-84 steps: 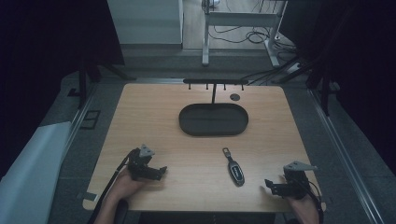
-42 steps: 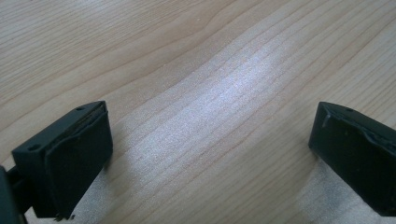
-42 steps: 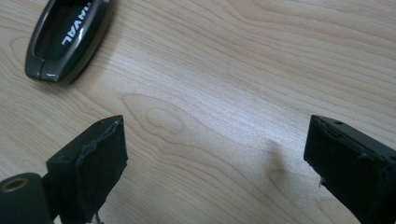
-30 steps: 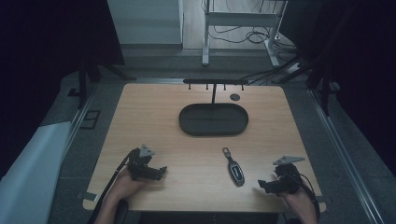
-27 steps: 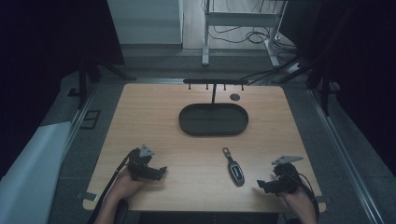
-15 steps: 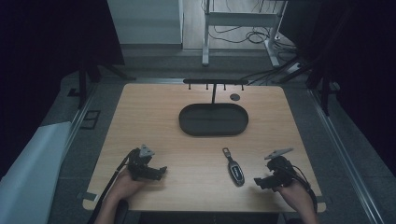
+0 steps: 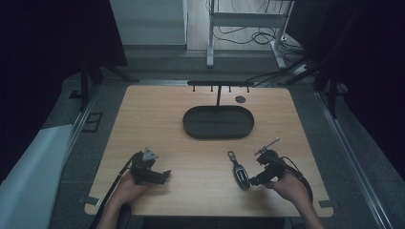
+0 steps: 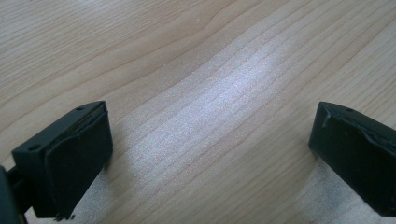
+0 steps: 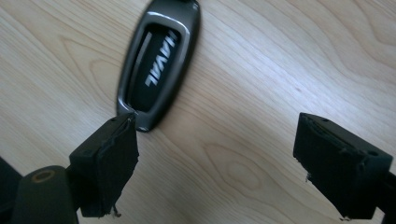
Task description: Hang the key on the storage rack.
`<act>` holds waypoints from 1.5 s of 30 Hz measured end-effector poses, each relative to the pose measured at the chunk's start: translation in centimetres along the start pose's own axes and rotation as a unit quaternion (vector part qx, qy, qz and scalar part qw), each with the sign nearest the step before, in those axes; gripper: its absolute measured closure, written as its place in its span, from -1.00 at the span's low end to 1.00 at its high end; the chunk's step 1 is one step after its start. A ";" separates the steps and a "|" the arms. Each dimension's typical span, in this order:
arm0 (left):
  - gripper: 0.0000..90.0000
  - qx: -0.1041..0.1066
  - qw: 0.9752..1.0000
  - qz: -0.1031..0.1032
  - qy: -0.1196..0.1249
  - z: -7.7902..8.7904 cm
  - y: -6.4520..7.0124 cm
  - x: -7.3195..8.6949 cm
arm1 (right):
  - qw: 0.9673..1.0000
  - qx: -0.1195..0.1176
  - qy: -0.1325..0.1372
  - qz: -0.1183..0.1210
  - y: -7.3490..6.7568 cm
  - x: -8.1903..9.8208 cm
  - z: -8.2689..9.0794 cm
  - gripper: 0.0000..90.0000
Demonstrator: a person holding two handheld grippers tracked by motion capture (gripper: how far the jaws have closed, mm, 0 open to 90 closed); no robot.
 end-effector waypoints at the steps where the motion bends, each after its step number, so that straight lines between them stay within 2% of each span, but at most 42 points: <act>1: -1.00 0.000 1.000 0.000 0.000 0.0 0.0 0.0 | 1.000 -0.001 -0.005 0.000 -0.2 -0.3 -0.1 -0.63; 4: -1.00 0.000 1.000 0.000 0.000 0.0 0.0 0.0 | 1.000 -0.007 -0.011 -0.001 -0.5 -0.8 -0.3 -0.57; 8: -1.00 0.000 1.000 0.000 0.000 0.0 0.0 0.0 | 0.999 -0.017 -0.039 -0.004 -1.2 -2.0 -1.0 -0.44; 16: -1.00 0.000 1.000 0.000 0.000 0.0 0.0 0.0 | 0.997 -0.022 -0.074 -0.012 -2.2 -3.4 -2.6 -0.31; 23: -1.00 0.000 1.000 0.000 0.000 0.0 0.0 0.0 | 0.995 -0.009 -0.094 -0.005 -2.7 -3.6 -4.1 -0.19; 26: -1.00 0.000 1.000 0.000 0.000 0.0 0.0 0.0 | 0.994 -0.002 -0.107 0.006 -2.9 -3.5 -4.9 -0.13; 33: -1.00 0.000 1.000 0.000 0.000 0.0 0.0 0.0 | 0.993 0.015 -0.115 0.029 -3.3 -3.8 -5.8 -0.05; 35: -1.00 0.000 1.000 0.000 0.000 0.0 0.0 0.0 | 0.991 0.018 -0.123 0.054 -3.3 -3.9 -5.8 -0.01; 36: -1.00 0.000 1.000 0.000 0.000 0.0 0.0 0.0 | 0.991 0.018 -0.123 0.054 -3.3 -3.9 -5.8 -0.01; 37: -1.00 0.000 1.000 0.000 0.000 0.0 0.0 0.0 | 0.990 0.014 -0.123 0.068 -3.3 -4.0 -5.8 0.01; 38: -1.00 0.000 1.000 0.000 0.000 0.0 0.0 0.0 | 0.990 0.011 -0.121 0.071 -3.3 -4.0 -5.8 0.02; 45: -1.00 0.000 1.000 0.000 0.001 0.0 0.0 0.0 | 0.991 -0.004 -0.104 0.088 -2.8 -4.6 -4.9 0.04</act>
Point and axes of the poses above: each handheld gripper's, and its own axes: z roughly backward along the jaws, x roughly out of its underside, y roughly to its right, the point moved 6 cm from there along -z, roughly forward along the jaws, and after that the axes turned 14 degrees about y, right-handed, at the moved point
